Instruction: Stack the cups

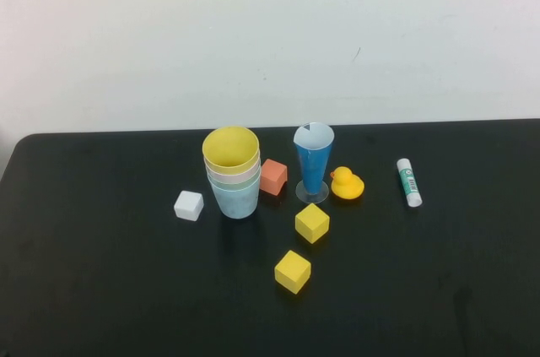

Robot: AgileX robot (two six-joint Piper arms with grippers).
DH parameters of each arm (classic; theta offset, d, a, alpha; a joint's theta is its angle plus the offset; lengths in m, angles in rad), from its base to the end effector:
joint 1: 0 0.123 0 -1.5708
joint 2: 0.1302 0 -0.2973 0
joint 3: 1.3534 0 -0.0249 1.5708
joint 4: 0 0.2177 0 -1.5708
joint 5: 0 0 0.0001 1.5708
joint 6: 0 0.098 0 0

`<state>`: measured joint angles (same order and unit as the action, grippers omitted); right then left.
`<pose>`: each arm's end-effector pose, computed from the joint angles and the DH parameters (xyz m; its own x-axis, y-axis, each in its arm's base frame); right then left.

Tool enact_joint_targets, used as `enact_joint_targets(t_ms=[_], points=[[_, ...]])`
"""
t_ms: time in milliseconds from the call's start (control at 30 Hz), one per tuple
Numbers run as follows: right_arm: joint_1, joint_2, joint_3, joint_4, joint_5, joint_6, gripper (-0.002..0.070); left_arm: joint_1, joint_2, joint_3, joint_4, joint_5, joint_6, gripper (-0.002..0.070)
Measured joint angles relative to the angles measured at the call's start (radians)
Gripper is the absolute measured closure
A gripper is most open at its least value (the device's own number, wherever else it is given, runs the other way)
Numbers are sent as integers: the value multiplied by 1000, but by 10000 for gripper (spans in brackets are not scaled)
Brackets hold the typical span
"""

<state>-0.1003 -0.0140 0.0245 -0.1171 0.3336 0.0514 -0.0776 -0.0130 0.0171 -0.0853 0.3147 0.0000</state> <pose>0.0141 -0.0052 0.1742 -0.2584 -0.0335 -0.9654 0.1218 0.9903 -0.0670 0.0147 -0.0037 0.1782 -0.2354 -0.0630 -0.9699 0.0843 0.9928 -0.0849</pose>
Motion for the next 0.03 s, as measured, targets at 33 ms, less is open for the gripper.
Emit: enact_joint_targets(t_ms=[33], points=[[-7,0,0,0,0,0,678,0,0,0,0,0,0,677]])
